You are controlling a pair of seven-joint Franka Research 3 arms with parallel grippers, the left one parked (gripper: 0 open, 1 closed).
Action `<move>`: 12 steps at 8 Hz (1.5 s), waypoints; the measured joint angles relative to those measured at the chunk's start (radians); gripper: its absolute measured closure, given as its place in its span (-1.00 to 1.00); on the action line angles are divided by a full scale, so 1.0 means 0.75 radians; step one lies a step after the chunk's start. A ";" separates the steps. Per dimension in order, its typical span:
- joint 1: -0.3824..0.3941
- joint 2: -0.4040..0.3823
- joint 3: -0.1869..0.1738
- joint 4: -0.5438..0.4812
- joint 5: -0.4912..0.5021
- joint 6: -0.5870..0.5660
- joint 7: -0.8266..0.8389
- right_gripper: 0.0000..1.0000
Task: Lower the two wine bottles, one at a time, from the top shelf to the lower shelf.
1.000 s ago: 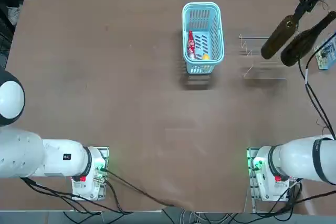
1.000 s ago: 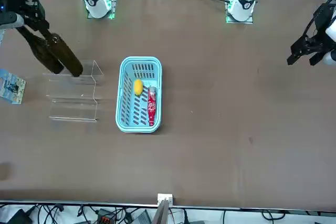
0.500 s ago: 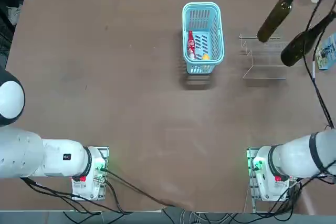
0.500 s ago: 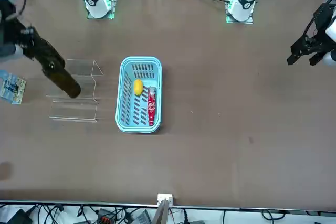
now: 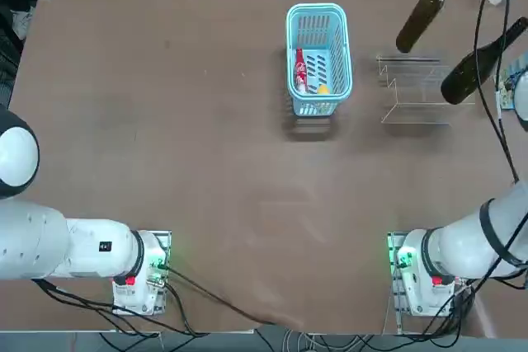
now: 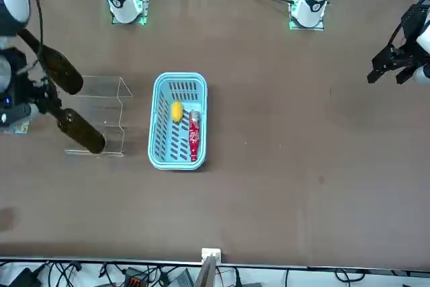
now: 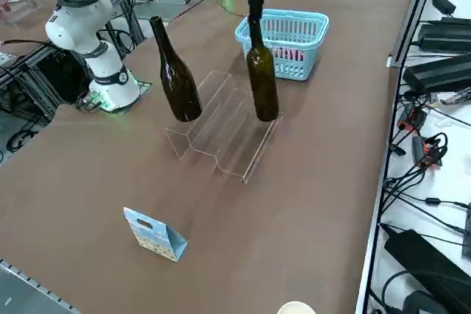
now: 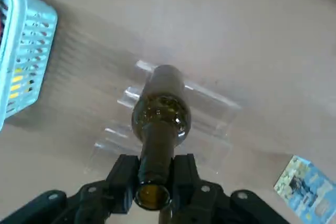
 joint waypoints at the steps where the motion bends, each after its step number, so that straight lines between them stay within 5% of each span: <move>1: 0.001 0.021 0.001 0.001 0.000 0.013 -0.001 0.22; 12: 0.024 0.042 0.009 -0.091 -0.011 0.000 0.040 0.21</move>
